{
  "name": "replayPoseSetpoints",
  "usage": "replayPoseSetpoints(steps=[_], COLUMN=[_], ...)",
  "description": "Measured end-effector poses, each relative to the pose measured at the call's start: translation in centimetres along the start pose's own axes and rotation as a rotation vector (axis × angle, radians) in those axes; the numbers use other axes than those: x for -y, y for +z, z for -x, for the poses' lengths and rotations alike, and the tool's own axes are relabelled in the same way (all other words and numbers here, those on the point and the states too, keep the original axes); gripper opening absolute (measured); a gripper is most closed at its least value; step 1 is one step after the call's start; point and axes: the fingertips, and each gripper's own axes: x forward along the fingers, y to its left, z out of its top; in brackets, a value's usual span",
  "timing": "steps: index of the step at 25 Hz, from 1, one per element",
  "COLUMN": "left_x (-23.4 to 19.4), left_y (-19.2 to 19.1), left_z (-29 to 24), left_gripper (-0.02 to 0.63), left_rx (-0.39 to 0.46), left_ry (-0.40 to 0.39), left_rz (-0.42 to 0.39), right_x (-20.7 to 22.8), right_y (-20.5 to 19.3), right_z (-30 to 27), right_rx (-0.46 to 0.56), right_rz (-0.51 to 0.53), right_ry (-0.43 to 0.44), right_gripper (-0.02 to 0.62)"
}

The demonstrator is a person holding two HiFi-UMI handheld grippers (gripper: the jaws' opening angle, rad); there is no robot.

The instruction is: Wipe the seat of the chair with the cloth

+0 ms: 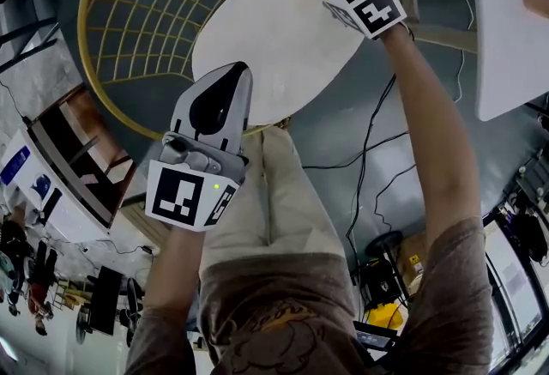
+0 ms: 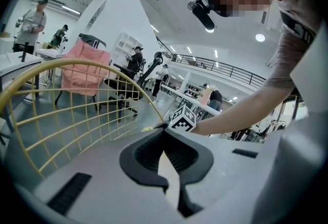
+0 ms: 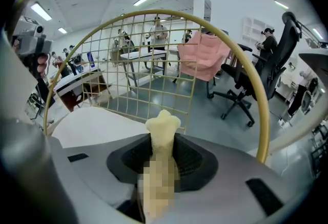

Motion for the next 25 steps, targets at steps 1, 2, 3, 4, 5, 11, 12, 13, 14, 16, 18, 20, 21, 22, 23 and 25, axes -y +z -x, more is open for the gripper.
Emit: replayPoseSetpoints(steps=[1, 2, 3, 4, 5, 11, 12, 13, 14, 16, 18, 20, 21, 22, 23, 25], left_x=[0.0, -0.2, -0.4, -0.7, -0.9, -1.2, -1.2, -1.2, -1.2, -1.0, -0.7, -0.3, -0.2, -0.1, -0.1, 0.0], left_y=[0.1, 0.1, -0.1, -0.3, -0.5, -0.9, -0.9, -1.0, -1.0, -1.1, -1.1, -1.2, -1.3, -1.4, -1.5, -1.6], left_z=[-0.2, -0.3, -0.2, -0.2, -0.1, -0.4, -0.4, -0.4, -0.3, -0.4, -0.4, -0.4, -0.4, -0.3, -0.3, -0.2], left_gripper=[0.009, 0.009, 0.009, 0.009, 0.009, 0.009, 0.009, 0.009, 0.009, 0.009, 0.009, 0.009, 0.009, 0.009, 0.009, 0.008], left_rx=[-0.001, -0.002, -0.004, -0.005, -0.007, -0.026, -0.028, -0.029, -0.031, -0.033, -0.035, -0.036, -0.036, -0.036, -0.036, -0.036], left_ry=[-0.001, -0.004, -0.006, -0.008, -0.009, -0.013, -0.013, -0.012, -0.013, -0.018, -0.026, -0.032, -0.034, -0.035, -0.036, -0.036], left_rz=[-0.001, -0.002, -0.004, -0.004, -0.004, 0.002, 0.003, 0.003, 0.004, 0.005, 0.003, 0.003, 0.003, 0.004, 0.004, 0.002], right_x=[0.1, 0.1, -0.1, -0.3, -0.5, -1.2, -1.3, -1.6, -1.8, -2.4, -3.4, -4.5, -5.1, -5.6, -6.1, -7.1], right_y=[-0.1, -0.3, -0.5, -0.8, -1.1, -2.4, -2.5, -2.5, -2.7, -3.1, -3.8, -4.6, -4.9, -5.3, -5.6, -6.4], right_z=[-0.3, -0.7, -1.2, -1.7, -2.2, -3.1, -3.2, -3.2, -3.2, -3.1, -3.0, -2.7, -2.6, -2.5, -2.5, -2.3], right_rx=[-0.003, -0.009, -0.02, -0.034, -0.05, -0.083, -0.087, -0.092, -0.098, -0.112, -0.126, -0.137, -0.141, -0.143, -0.145, -0.152], right_rz=[0.002, 0.003, 0.005, 0.006, 0.007, -0.007, -0.003, 0.001, 0.004, 0.012, 0.031, 0.046, 0.05, 0.053, 0.057, 0.064], right_ry=[0.001, 0.002, 0.002, 0.001, 0.002, 0.015, 0.019, 0.024, 0.03, 0.048, 0.072, 0.096, 0.106, 0.115, 0.123, 0.137], right_gripper=[0.132, 0.131, 0.132, 0.132, 0.132, 0.132, 0.132, 0.132, 0.132, 0.132, 0.132, 0.132, 0.132, 0.132, 0.132, 0.132])
